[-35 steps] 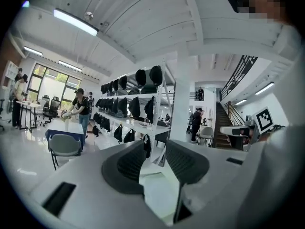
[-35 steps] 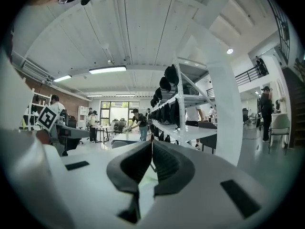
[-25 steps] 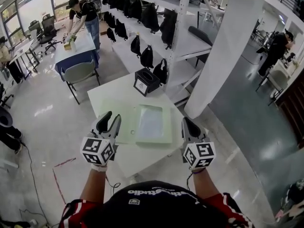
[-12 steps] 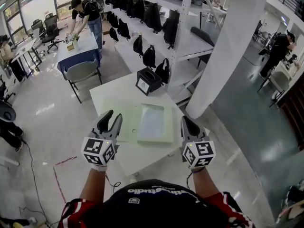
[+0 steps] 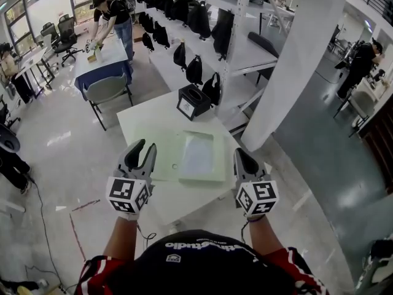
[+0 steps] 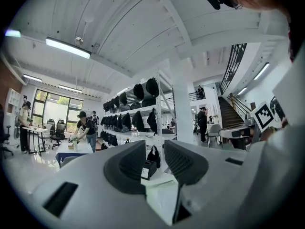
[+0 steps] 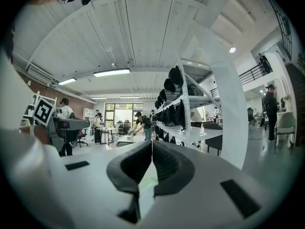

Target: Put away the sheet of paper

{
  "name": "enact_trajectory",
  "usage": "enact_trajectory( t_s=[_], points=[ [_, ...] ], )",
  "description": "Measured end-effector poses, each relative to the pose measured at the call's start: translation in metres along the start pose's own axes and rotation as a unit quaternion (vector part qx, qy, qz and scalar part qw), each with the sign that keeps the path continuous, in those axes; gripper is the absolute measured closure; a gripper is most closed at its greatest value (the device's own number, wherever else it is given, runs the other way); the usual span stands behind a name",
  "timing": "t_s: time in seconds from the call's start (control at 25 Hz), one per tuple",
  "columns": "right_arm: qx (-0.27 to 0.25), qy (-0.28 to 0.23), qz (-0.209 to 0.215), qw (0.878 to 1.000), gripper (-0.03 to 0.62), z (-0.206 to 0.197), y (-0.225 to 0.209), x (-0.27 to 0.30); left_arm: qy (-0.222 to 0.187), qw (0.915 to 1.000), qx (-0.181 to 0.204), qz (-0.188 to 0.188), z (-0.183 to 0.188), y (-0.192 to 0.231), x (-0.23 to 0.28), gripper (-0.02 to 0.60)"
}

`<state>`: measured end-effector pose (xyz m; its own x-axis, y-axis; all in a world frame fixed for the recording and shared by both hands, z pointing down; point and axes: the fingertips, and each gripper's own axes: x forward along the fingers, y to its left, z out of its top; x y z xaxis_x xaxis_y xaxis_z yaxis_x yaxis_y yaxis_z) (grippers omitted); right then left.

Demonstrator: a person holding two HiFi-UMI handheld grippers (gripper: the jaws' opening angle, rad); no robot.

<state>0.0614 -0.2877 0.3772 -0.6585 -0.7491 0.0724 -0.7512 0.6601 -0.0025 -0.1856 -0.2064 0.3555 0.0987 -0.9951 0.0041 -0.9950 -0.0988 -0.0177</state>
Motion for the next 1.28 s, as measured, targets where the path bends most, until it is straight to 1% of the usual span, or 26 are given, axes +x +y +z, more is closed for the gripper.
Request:
enact_trajectory(
  t_s=[0.44, 0.68, 1.28],
  points=[
    [-0.006, -0.001, -0.001, 1.000, 0.588, 0.002, 0.005, 0.001, 0.001, 0.9995, 0.020, 0.022, -0.003, 0.008, -0.006, 0.485],
    [-0.008, -0.002, -0.002, 1.000, 0.588, 0.003, 0.006, 0.001, -0.002, 0.9995, 0.020, 0.027, -0.002, 0.011, -0.008, 0.518],
    [-0.008, -0.003, -0.007, 1.000, 0.589, 0.004, 0.007, -0.005, -0.006, 0.9996, 0.012, 0.024, -0.003, 0.010, -0.012, 0.575]
  ],
)
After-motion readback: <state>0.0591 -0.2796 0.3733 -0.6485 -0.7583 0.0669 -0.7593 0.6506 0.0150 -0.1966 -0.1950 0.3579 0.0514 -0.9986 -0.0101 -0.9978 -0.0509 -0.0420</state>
